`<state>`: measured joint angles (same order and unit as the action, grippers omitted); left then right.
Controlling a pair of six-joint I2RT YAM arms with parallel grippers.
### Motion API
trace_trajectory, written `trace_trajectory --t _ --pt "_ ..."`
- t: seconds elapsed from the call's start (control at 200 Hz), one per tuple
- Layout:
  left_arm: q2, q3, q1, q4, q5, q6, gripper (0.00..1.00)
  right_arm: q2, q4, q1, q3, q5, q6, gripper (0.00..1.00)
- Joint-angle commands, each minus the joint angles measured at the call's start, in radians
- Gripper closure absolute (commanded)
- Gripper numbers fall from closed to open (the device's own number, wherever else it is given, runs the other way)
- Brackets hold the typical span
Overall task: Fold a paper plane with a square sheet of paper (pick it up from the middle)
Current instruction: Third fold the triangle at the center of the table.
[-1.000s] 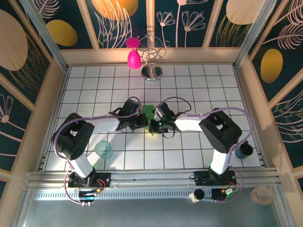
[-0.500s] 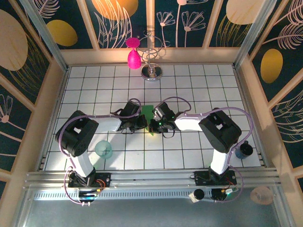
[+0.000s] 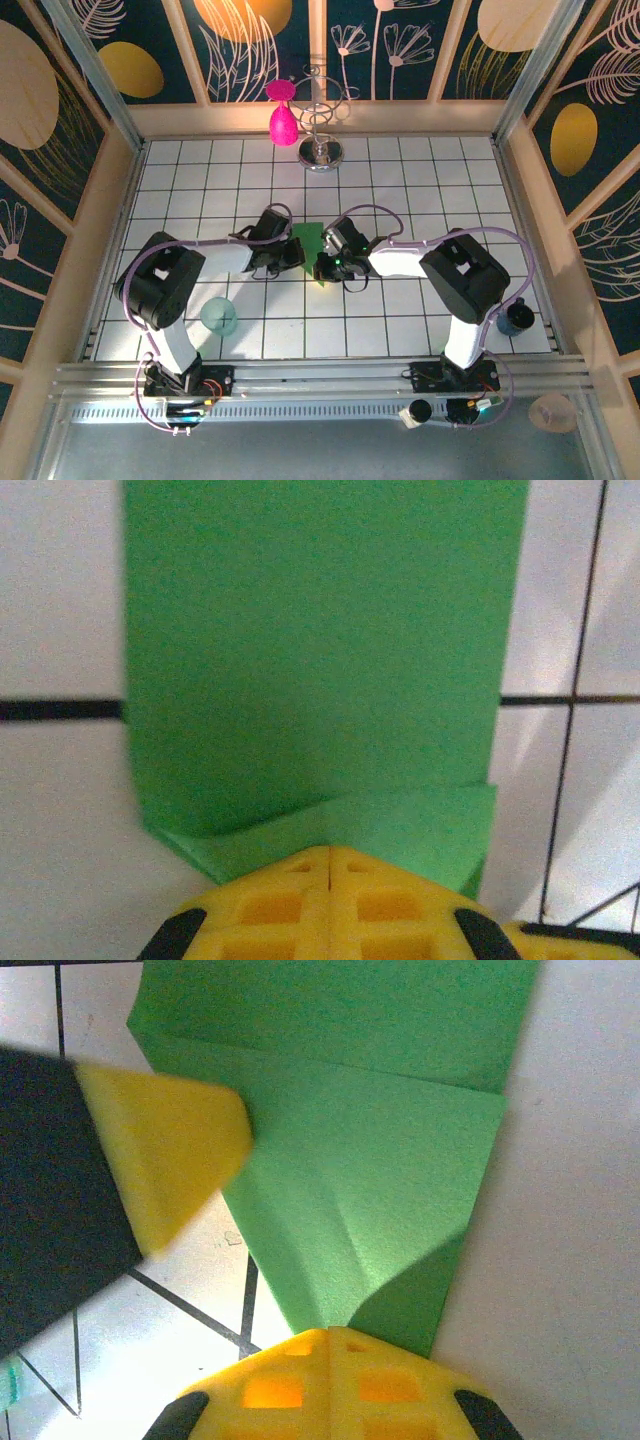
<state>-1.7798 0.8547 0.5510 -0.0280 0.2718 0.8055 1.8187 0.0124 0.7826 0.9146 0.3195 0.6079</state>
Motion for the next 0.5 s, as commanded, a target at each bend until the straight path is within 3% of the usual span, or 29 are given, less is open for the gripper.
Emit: trace_trajectory --t 0.0,0.496 --pt "-0.047 0.03 -0.059 0.074 -0.054 -0.066 0.95 0.079 0.194 0.009 -0.041 -0.1 -0.013 1.0" --pt "-0.082 0.023 -0.23 0.069 -0.023 -0.149 0.95 0.058 0.172 0.009 -0.057 -0.093 0.0 1.0"
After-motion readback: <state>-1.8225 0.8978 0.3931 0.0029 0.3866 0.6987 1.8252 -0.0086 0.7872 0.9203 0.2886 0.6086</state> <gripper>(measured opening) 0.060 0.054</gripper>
